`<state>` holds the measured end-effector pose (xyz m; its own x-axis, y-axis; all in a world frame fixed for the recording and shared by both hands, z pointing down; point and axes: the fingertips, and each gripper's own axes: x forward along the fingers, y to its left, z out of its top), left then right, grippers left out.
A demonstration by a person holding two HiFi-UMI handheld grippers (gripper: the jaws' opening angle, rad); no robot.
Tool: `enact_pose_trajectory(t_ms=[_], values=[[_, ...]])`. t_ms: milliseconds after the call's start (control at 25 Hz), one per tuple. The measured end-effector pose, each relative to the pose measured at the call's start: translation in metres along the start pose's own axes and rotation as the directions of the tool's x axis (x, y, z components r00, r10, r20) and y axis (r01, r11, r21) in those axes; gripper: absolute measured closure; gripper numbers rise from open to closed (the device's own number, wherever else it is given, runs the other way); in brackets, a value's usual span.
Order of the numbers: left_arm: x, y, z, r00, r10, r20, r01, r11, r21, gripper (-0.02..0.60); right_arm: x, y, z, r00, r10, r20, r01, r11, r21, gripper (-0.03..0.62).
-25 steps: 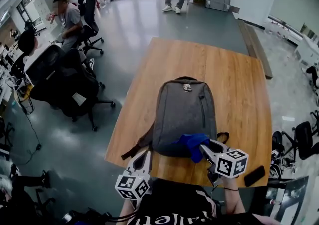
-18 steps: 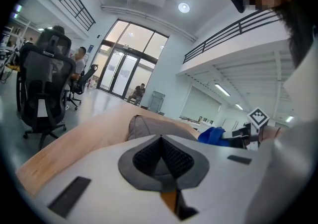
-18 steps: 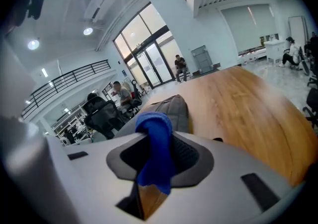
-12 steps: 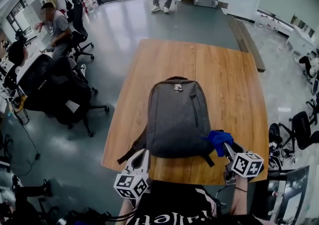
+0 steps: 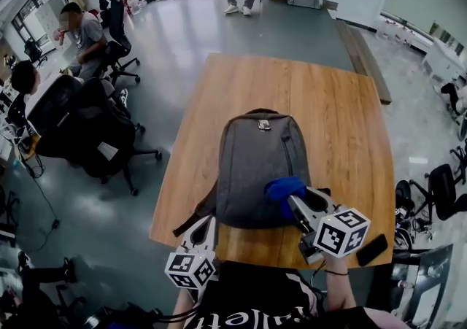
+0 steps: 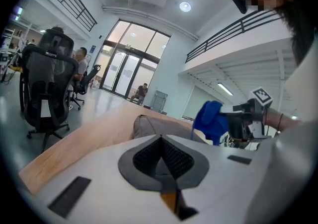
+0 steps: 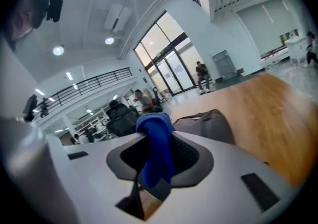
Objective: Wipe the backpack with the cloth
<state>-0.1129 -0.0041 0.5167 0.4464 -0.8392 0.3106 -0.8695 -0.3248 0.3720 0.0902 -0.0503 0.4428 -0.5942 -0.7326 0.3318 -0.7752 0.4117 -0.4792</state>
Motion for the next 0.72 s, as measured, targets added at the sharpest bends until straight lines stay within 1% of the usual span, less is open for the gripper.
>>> enact_pose_trajectory(t_ms=[80,120,200,280,360,480,600,720], values=[[-0.001,0.001,-0.002,1.000,0.004,0.001,-0.004,1.000,-0.004,0.583,0.037,0.039,-0.001,0.993,0.115,-0.029,-0.116,0.993,-0.032,0.477],[-0.001,0.001,-0.002,1.000,0.006,0.003,-0.006,1.000,-0.006,0.583,0.055,0.055,-0.004,0.986,0.159,-0.054,-0.162,0.985,-0.054,0.477],[-0.003,0.001,-0.002,1.000,0.010,0.009,-0.010,1.000,-0.009,0.583,0.087,0.083,-0.015,0.969,0.219,-0.113,-0.230,0.969,-0.096,0.477],[-0.007,0.003,0.000,1.000,0.011,0.015,-0.011,1.000,-0.010,0.583,0.114,0.104,-0.026,0.954,0.250,-0.167,-0.271,0.955,-0.119,0.477],[-0.011,0.004,0.001,1.000,0.015,0.018,-0.014,1.000,-0.011,0.583,0.136,0.117,-0.037,0.941,0.261,-0.214,-0.293,0.947,-0.133,0.477],[-0.015,0.007,0.000,0.999,0.027,0.017,-0.026,0.999,-0.019,0.583,0.160,0.119,-0.053,0.931,0.242,-0.273,-0.291,0.944,-0.156,0.477],[-0.018,0.011,-0.001,0.999,0.040,0.018,-0.039,0.999,-0.025,0.583,0.171,0.112,-0.062,0.930,0.209,-0.303,-0.271,0.946,-0.179,0.477],[-0.020,0.015,-0.001,0.999,0.048,0.021,-0.047,0.998,-0.028,0.583,0.170,0.105,-0.061,0.934,0.194,-0.300,-0.254,0.950,-0.179,0.477]])
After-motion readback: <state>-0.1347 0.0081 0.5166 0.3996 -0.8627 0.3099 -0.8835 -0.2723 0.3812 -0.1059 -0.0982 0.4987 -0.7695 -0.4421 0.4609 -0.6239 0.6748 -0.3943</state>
